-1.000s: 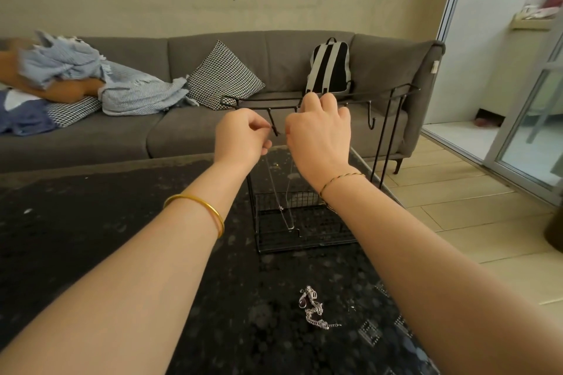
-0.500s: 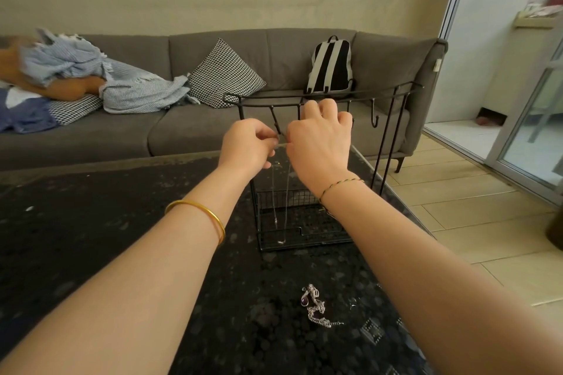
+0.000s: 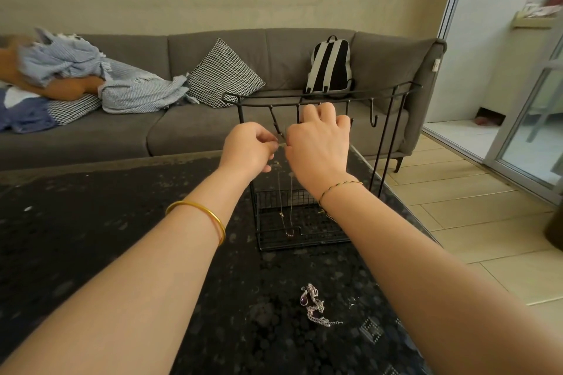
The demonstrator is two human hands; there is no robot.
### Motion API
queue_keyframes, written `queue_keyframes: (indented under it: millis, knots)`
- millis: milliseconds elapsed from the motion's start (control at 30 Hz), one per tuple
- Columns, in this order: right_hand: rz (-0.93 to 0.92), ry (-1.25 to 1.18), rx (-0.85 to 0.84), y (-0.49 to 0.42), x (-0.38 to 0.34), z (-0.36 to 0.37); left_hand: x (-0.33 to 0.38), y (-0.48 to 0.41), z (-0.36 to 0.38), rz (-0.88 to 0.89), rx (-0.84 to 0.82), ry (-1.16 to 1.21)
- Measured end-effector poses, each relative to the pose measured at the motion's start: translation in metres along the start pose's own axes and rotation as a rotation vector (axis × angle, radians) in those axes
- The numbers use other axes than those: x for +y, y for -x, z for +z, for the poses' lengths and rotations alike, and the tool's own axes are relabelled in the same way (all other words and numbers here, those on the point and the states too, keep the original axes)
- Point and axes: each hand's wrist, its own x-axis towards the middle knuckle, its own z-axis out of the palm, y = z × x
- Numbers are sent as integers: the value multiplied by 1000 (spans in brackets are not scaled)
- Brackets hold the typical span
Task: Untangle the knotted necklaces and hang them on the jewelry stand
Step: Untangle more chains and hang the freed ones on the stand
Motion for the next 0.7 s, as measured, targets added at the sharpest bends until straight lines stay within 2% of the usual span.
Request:
queue_keyframes:
  millis: [367,500,700]
  knots:
    - [11,-51,44,-3,2,3,0,0,5,-22,24,47]
    - [71,-159,170,-4,3,4,2,0,4,-28,70,121]
    - [116,-284,169,-7,5,-3,8,-1,3,21,136,121]
